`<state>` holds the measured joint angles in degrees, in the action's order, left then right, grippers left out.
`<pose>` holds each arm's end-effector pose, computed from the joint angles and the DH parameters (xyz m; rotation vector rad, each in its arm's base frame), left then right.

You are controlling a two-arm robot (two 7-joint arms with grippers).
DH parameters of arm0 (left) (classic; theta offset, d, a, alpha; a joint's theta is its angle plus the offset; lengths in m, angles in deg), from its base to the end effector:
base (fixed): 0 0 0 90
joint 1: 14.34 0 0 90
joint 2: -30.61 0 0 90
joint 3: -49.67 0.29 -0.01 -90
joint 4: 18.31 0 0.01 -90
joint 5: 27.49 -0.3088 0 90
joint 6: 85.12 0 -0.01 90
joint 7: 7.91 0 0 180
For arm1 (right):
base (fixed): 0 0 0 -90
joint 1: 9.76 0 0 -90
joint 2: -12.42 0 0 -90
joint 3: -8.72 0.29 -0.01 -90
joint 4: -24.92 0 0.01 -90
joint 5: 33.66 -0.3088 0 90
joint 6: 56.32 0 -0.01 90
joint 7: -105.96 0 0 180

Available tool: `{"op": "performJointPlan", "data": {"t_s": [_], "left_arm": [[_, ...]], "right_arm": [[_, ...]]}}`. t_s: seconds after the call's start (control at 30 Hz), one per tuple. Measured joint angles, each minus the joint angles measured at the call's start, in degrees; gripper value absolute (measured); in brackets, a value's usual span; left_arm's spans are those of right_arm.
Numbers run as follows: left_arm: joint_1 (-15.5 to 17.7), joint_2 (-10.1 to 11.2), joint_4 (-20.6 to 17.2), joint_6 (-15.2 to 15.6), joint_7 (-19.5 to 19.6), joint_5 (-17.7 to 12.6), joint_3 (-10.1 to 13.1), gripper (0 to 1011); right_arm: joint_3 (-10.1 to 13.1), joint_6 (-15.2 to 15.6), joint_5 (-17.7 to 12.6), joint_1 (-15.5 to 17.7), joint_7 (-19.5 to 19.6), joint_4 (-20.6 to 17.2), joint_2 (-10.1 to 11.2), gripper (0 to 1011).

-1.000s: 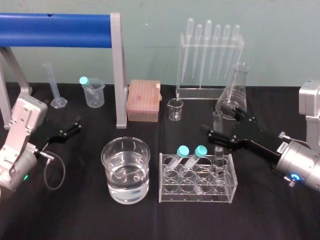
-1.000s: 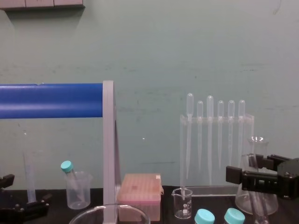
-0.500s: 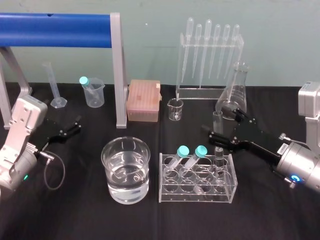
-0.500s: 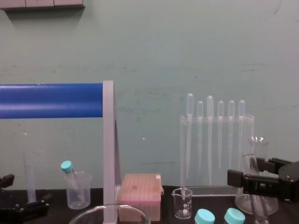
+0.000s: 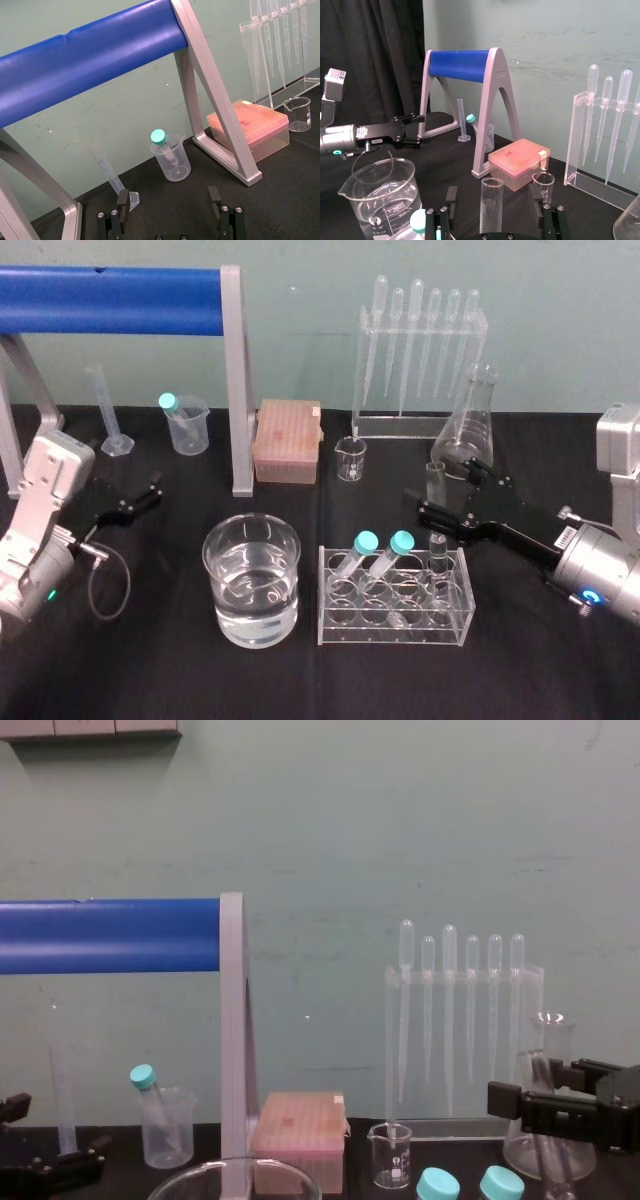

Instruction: Hold the test tube with one hand and immerse one end into the beaker, then return it to the test tube rack.

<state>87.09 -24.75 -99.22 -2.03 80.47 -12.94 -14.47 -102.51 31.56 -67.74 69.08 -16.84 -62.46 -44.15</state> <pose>0.3581 0.0826 -0.3022 0.3042 -0.2851 1.2479 0.3635 -0.0742 -0.2622 -0.0239 0.0023 -0.7167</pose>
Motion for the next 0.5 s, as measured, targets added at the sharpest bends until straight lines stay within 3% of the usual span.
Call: {"op": "performJointPlan", "data": {"t_s": [0.23,0.5], "left_arm": [[0.0,0.0,0.0,0.0,0.0,0.0,0.0,1000],[0.0,0.0,0.0,0.0,0.0,0.0,0.0,1000]], "right_arm": [[0.0,0.0,0.0,0.0,0.0,0.0,0.0,760],[0.0,0.0,0.0,0.0,0.0,-0.1,0.0,482]]}}
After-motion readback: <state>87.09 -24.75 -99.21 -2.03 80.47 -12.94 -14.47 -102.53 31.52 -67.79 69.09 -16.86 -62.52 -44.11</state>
